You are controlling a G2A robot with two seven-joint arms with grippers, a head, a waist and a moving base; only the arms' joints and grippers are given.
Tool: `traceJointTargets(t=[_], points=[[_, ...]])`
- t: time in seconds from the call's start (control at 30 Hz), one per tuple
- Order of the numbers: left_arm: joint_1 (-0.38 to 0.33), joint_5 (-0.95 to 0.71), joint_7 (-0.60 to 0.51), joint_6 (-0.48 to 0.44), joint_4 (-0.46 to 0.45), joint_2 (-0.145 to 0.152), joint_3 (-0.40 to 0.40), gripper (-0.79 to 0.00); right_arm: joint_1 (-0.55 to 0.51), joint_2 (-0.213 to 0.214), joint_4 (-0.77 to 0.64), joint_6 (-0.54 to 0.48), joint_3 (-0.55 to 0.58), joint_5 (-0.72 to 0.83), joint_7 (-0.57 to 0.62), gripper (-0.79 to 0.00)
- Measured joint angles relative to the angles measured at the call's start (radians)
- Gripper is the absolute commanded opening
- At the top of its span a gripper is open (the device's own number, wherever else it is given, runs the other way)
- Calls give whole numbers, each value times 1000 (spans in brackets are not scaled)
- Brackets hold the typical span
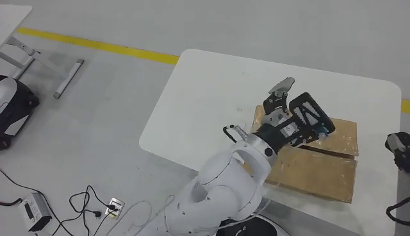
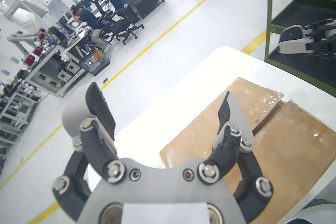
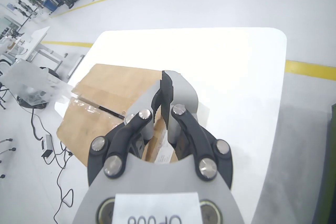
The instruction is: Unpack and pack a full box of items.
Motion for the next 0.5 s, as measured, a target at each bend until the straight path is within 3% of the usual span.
traceJointTargets(t=[0.17, 0.3, 0.5], points=[[125, -118, -105, -20, -133, 13, -161, 0, 64, -6, 20, -8, -154, -76, 1, -785], [205, -254, -139, -24, -145, 19, -270, 0, 113, -16, 73, 14, -286, -153, -37, -785], [209, -260, -142, -28, -144, 19, -274, 0, 157, -28, 147, 38, -389, -207, -64, -785]])
